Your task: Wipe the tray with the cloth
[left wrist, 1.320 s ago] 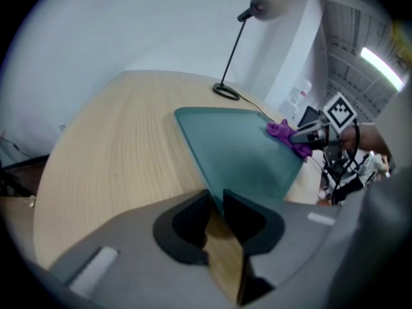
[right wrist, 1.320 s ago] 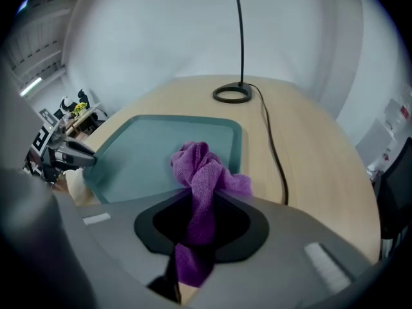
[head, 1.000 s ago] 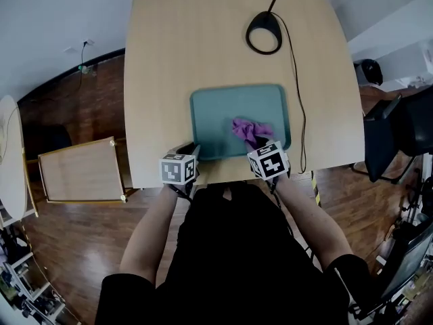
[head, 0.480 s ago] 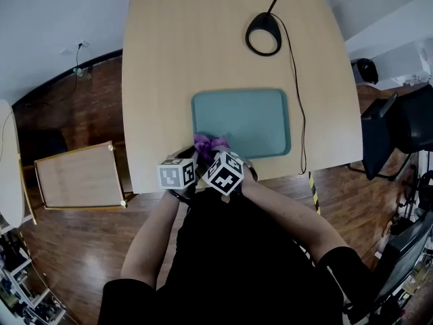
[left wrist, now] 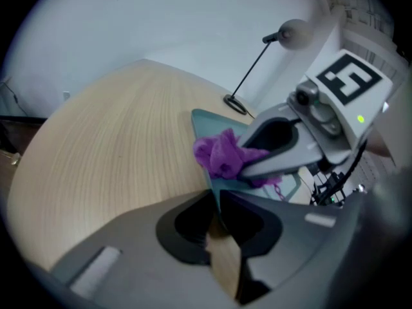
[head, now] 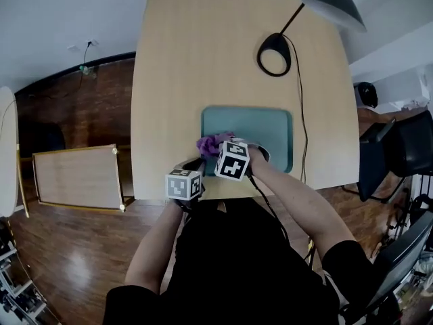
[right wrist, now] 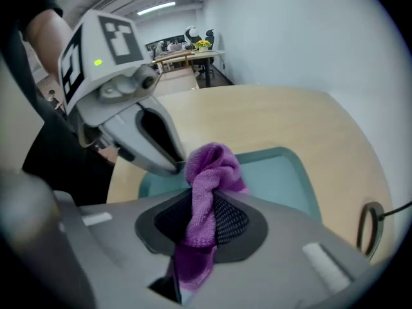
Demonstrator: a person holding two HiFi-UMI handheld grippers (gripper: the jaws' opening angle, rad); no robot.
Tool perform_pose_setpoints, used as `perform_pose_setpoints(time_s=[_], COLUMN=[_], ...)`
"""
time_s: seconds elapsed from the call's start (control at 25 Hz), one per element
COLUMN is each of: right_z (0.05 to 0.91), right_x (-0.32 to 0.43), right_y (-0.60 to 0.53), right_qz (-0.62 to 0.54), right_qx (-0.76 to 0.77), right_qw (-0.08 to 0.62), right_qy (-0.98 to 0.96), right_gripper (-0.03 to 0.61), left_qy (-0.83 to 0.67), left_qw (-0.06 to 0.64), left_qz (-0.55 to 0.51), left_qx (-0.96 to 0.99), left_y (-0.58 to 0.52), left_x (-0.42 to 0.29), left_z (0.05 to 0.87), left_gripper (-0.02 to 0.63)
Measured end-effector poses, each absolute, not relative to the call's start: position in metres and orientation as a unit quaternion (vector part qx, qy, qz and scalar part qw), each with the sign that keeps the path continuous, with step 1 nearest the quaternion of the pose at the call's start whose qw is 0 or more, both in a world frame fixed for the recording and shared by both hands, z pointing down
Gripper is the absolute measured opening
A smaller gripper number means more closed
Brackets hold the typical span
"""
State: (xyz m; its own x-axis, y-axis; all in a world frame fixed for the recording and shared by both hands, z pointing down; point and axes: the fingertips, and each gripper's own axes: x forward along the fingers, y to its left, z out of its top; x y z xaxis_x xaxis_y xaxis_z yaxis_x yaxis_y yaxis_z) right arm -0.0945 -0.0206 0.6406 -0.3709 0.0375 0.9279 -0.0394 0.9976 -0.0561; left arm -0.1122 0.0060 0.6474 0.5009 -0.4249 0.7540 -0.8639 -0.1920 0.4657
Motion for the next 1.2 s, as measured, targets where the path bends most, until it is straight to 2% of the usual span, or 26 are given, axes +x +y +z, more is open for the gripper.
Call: perform_pose_setpoints(time_s=[0.44,0.96,1.2], right_z=[0.633,0.639,0.639], right_x=[-0.102,-0.057,-0.048], right_y=[-0.150,0.025,0.060], right_qz=[0.015,0.092,0.121], right_qx=[0.100,0.016,-0.007], right_qw=[0.570,0.563,0.570], right_qy=[-0.815,-0.821,-0.813], right_gripper=[0.078,0.078,0.078], left_qy=[-0.443,-0.458,-0.464], left_qw=[0.454,0.444,0.437], left_qz=[0.240,0.246,0.254], left_qx=[0.735,0.730,0.727], left_y=[0.007,0.007,0.006], left_x=[-0.114,-0.119,-0.119], left_z=[0.650,0.650,0.652], left_gripper=[0.061,0.060,0.060])
